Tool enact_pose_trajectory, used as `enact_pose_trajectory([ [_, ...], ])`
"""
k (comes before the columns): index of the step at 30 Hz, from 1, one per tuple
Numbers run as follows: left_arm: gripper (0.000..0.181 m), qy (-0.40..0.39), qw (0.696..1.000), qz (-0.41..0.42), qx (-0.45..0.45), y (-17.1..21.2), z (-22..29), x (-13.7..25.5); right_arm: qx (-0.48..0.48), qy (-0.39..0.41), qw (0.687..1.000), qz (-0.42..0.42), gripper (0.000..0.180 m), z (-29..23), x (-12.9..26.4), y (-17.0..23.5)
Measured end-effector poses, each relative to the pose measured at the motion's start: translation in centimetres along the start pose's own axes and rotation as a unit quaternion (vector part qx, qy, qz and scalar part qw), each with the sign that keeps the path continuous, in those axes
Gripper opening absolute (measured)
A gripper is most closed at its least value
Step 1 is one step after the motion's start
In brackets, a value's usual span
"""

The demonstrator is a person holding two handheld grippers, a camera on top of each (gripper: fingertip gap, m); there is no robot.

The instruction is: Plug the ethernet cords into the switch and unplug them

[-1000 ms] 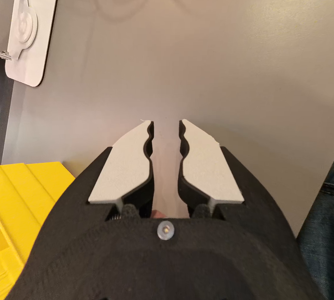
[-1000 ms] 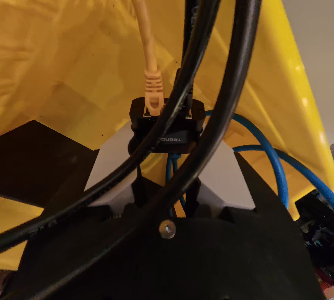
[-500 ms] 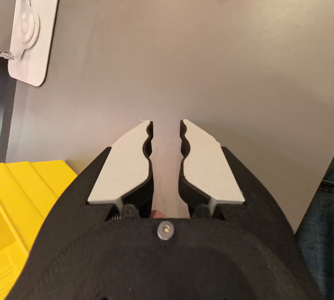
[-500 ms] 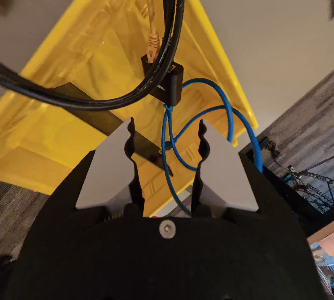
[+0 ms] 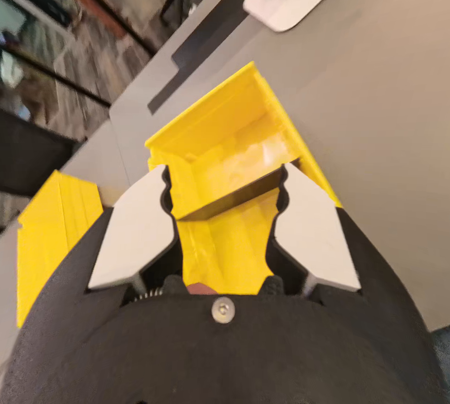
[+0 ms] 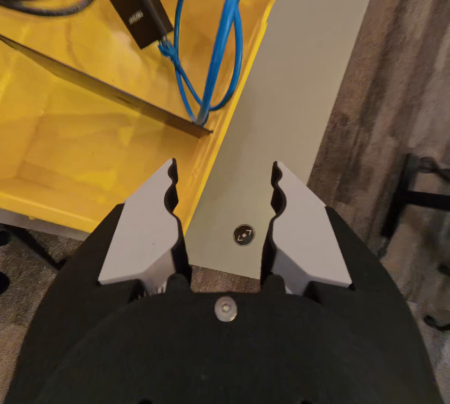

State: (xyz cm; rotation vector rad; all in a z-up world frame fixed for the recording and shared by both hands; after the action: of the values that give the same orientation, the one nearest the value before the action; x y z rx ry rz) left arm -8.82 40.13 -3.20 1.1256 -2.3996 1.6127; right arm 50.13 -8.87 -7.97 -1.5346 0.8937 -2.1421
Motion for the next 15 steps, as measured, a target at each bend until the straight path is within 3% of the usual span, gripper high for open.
enact_pose_trajectory([
  [4,0.098,-0.036,0.993,-0.063,0.098,6.3,-4.9,1.5,-0.038,-0.022,0.999,-0.008,0.079,-0.4,-2.0,3.8],
  [6,0.088,-0.038,0.985,-0.103,0.13,9.9,-6.4,2.0,-0.073,-0.06,0.995,0.016,0.079,-1.2,-2.7,4.0],
  [8,0.088,-0.038,0.976,-0.136,0.166,13.2,-7.3,2.2,-0.083,-0.077,0.993,0.017,0.076,-1.8,-3.3,4.3],
  [12,0.096,-0.03,0.956,-0.2,0.21,18.8,-7.9,2.6,-0.06,-0.081,0.995,-0.007,0.052,-2.9,-4.4,4.7],
  [15,0.096,0.009,0.947,-0.216,0.239,20.7,-6.8,1.7,-0.051,-0.09,0.995,-0.018,0.033,-3.9,-5.5,4.9],
])
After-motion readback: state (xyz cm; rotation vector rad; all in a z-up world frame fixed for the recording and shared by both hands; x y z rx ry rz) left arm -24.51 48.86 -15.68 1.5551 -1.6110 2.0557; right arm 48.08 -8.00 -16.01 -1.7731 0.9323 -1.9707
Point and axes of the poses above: each gripper's, where its closed fingertips meet, x back along the fingers, y out of its underside, z = x × y across the jaws, the point moved 3 cm from there along x, back along the fingers, and after that the axes turned 15 degrees about z, right-handed, at the moved point
